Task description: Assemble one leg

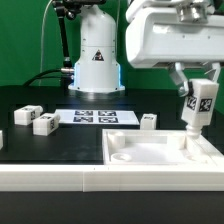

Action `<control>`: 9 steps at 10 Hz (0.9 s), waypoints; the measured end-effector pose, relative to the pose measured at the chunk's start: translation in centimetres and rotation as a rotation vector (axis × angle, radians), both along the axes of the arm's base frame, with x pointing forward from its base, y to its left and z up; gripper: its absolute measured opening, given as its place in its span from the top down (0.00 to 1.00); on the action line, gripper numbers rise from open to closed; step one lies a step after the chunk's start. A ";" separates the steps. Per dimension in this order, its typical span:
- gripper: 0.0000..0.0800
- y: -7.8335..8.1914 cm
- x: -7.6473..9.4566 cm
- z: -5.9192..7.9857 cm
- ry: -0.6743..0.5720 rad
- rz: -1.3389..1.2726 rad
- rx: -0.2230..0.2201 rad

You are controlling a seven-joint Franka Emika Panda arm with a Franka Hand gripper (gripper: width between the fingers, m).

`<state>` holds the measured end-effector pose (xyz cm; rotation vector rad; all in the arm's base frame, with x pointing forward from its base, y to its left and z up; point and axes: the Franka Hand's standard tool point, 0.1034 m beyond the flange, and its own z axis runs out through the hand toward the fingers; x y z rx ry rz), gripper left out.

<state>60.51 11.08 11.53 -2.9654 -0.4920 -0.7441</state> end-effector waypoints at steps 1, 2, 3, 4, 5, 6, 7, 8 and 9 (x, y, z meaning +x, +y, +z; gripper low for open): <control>0.64 -0.2 0.4 -0.3 0.000 -0.005 0.000; 0.64 -0.4 1.0 -0.6 -0.001 -0.010 0.001; 0.64 -0.4 1.3 -0.8 -0.003 -0.010 0.002; 0.64 -0.3 1.4 -1.0 -0.001 -0.010 0.002; 0.64 -0.2 1.5 -1.2 0.001 -0.009 0.003; 0.64 -0.1 1.5 -1.6 0.004 -0.008 0.003; 0.64 0.0 1.5 -1.9 0.002 -0.007 0.004; 0.64 0.1 1.6 -1.9 -0.008 -0.007 0.006; 0.64 0.2 1.7 -1.9 -0.021 -0.006 0.009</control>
Offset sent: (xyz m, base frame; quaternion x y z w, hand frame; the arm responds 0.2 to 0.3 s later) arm 0.0161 0.0029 -0.0064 0.0013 0.0030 0.0158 0.9999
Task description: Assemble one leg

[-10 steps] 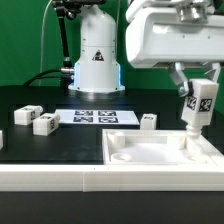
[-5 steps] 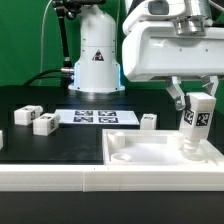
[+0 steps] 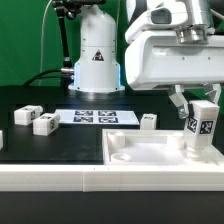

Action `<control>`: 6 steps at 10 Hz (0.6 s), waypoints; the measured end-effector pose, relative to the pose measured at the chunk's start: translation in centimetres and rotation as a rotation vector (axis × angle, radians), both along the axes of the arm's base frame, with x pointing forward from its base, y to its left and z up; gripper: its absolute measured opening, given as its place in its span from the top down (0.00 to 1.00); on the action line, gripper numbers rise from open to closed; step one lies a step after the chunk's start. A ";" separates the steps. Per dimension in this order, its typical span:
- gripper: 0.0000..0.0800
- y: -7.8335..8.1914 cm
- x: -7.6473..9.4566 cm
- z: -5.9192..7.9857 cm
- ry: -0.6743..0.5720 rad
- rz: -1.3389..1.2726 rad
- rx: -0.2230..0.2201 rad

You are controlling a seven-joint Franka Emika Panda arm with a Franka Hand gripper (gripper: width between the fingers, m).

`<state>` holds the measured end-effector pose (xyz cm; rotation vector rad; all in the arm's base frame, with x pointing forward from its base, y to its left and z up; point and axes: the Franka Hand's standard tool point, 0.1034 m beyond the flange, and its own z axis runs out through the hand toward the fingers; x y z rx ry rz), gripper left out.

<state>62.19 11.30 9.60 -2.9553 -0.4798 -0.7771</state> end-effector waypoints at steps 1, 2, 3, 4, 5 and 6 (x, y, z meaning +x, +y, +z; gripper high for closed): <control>0.64 0.0 -0.2 -0.5 0.002 0.000 0.000; 0.64 0.1 -0.4 -1.0 0.003 0.000 0.001; 0.64 0.2 -0.6 -1.6 0.004 0.002 0.001; 0.64 0.2 -0.6 -1.6 -0.008 0.000 0.003; 0.64 0.2 -0.7 -1.6 -0.026 0.000 0.005; 0.64 0.2 -0.8 -1.7 -0.054 -0.001 0.008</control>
Offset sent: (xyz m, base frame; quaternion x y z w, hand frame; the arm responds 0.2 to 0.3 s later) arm -0.0118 0.0041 -0.0175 0.0095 0.0064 0.0125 0.9999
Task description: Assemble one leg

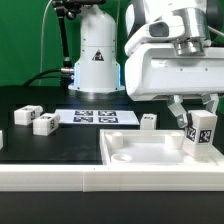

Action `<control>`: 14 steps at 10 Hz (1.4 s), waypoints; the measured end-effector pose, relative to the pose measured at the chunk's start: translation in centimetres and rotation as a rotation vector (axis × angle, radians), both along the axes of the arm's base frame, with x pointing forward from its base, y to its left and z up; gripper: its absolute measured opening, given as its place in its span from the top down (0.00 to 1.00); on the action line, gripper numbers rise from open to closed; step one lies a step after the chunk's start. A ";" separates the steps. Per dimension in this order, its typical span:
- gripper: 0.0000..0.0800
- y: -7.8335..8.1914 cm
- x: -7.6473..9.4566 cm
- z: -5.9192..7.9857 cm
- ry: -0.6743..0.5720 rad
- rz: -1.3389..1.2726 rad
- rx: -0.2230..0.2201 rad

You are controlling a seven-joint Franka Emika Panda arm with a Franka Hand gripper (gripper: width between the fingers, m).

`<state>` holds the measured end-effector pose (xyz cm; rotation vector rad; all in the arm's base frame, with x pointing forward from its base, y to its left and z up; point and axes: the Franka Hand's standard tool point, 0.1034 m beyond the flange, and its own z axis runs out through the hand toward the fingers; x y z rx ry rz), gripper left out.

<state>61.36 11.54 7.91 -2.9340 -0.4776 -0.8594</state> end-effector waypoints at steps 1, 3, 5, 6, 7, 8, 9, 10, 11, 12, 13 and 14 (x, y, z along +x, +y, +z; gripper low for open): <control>0.64 0.1 -0.1 0.0 -0.022 0.000 0.002; 0.39 0.0 0.0 0.0 -0.018 -0.001 0.002; 0.23 0.0 0.0 0.0 -0.018 -0.001 0.002; 0.20 0.0 0.0 0.0 -0.018 -0.001 0.002; 0.20 0.0 0.0 0.0 -0.018 -0.001 0.002; 0.19 0.0 0.0 0.0 -0.018 -0.001 0.002; 0.19 0.0 0.0 0.1 -0.011 0.004 -0.003; 0.19 -0.2 0.2 0.9 0.000 0.012 -0.011; 0.19 -0.1 0.4 1.6 0.004 0.017 -0.014; 0.19 -0.1 0.5 2.0 0.020 0.019 -0.017; 0.19 -0.1 0.8 2.3 0.039 0.021 -0.020; 0.19 -0.2 0.9 2.2 0.054 0.019 -0.021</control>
Offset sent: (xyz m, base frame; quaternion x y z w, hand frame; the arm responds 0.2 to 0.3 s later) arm 0.0000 0.0000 0.0000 0.0000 0.0000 0.0000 1.0000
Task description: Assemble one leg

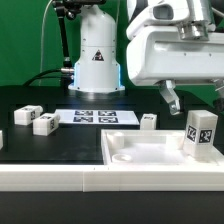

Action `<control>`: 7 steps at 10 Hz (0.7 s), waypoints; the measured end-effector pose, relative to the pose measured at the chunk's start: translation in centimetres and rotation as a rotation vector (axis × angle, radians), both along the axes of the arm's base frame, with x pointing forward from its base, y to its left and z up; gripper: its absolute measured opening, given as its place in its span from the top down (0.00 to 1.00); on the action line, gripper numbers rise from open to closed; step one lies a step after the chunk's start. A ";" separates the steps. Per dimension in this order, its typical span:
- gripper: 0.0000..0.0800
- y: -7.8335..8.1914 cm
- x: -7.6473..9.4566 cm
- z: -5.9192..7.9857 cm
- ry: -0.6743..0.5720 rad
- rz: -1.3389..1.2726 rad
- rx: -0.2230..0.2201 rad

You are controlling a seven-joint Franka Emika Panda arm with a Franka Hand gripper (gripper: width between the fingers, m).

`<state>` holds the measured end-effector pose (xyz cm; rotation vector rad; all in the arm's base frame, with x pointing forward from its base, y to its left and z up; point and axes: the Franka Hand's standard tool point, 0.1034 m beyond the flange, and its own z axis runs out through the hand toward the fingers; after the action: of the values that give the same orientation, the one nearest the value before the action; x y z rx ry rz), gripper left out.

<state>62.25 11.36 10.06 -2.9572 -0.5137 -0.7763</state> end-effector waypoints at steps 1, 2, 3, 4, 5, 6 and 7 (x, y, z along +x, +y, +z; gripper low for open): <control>0.19 0.2 -0.2 -0.4 0.068 0.006 -0.007; 0.19 0.4 -0.2 -0.7 0.127 0.009 -0.012; 0.19 0.6 -0.4 -0.9 0.209 0.014 -0.022; 0.19 0.5 -0.3 -0.7 0.265 0.017 -0.030; 0.19 0.5 -0.6 -0.9 0.319 0.022 -0.038; 0.19 0.5 -1.0 -0.9 0.402 0.029 -0.048; 0.19 0.5 -0.9 -0.8 0.447 0.035 -0.054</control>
Offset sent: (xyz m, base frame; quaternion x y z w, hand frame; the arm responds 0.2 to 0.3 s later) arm 0.0031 -0.0126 -0.0002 -0.0030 -0.1815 -0.0049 0.9834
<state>61.37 11.86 9.28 -3.0191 -0.5534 -0.0853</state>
